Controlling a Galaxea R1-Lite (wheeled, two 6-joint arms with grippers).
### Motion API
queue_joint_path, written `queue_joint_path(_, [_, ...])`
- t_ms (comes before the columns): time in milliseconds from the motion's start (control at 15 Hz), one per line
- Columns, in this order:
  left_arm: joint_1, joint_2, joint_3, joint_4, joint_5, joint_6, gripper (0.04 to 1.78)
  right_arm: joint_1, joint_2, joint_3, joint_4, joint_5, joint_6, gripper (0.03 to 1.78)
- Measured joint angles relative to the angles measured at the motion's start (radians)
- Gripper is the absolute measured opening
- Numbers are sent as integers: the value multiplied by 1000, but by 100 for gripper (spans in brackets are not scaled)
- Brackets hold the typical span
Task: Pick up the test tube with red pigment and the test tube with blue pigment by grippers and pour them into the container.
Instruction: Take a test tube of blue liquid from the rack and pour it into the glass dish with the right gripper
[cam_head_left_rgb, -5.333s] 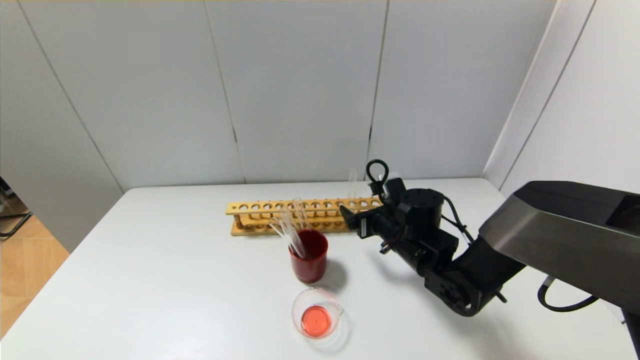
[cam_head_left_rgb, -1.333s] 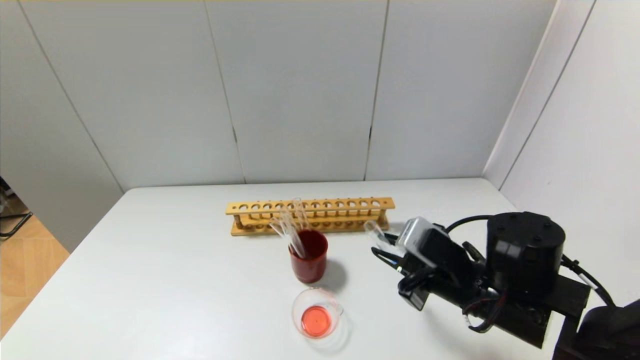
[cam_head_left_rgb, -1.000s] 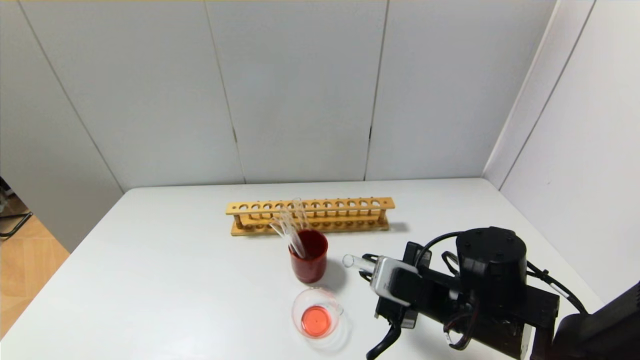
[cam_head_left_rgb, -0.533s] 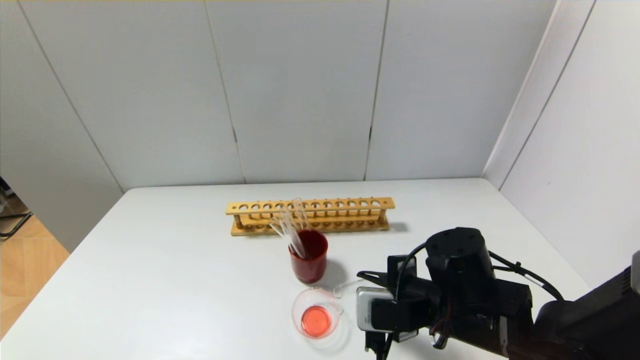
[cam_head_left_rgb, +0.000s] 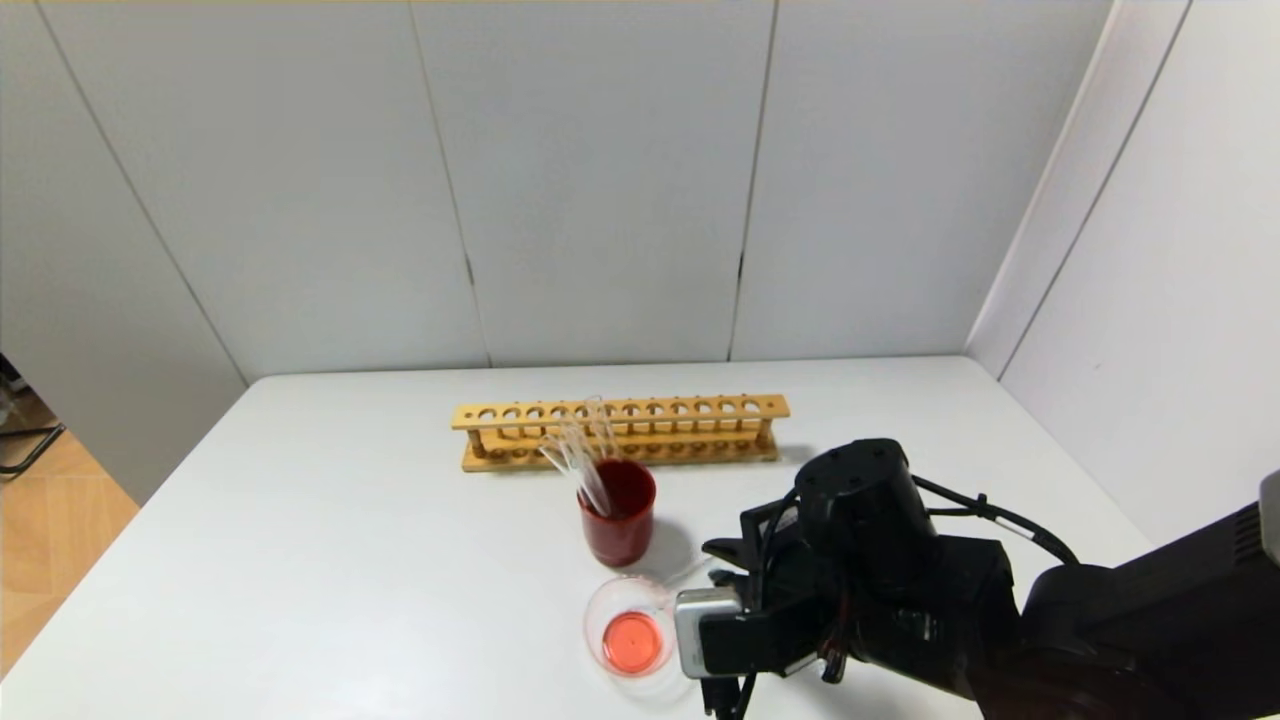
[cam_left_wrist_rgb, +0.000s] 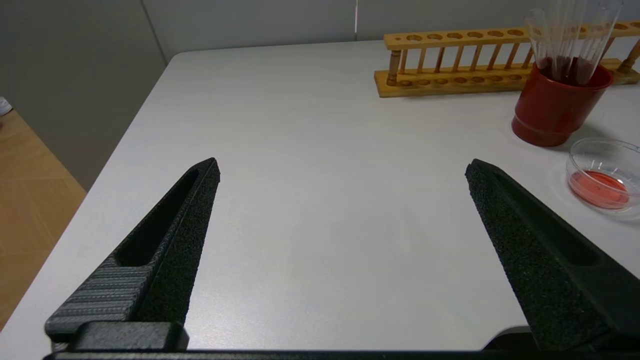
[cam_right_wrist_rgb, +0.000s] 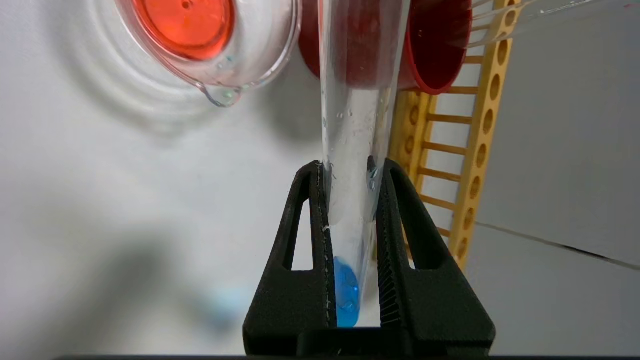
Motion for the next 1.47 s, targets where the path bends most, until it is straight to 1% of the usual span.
queue_joint_path(133, [0, 0, 0, 0, 0, 0, 174, 6, 6, -41, 49, -31, -23, 32])
queue_joint_path(400, [0, 0, 0, 0, 0, 0, 174, 10, 24, -142, 192, -76, -58, 32])
queue_joint_path(467, [0, 0, 0, 0, 0, 0, 174, 13, 30, -154, 212, -80, -67, 32])
queue_joint_path(600, [0, 0, 0, 0, 0, 0, 174, 15, 45, -163, 223, -83, -86, 32])
queue_joint_path(733, [0, 0, 0, 0, 0, 0, 174, 16, 61, -167, 224, -89, -90, 32])
queue_joint_path(867, [0, 0, 0, 0, 0, 1, 174, 14, 71, -188, 238, -139, -124, 32])
queue_joint_path(933, [0, 0, 0, 0, 0, 0, 174, 13, 74, -200, 261, -161, -141, 32])
queue_joint_path(1067, [0, 0, 0, 0, 0, 0, 174, 13, 77, -229, 314, -169, -149, 32])
queue_joint_path(1200, [0, 0, 0, 0, 0, 0, 174, 16, 81, -256, 344, -177, -151, 32])
queue_joint_path(1333, [0, 0, 0, 0, 0, 1, 174, 20, 84, -276, 375, -217, -163, 32])
queue_joint_path(1467, [0, 0, 0, 0, 0, 0, 174, 21, 86, -289, 396, -227, -172, 32])
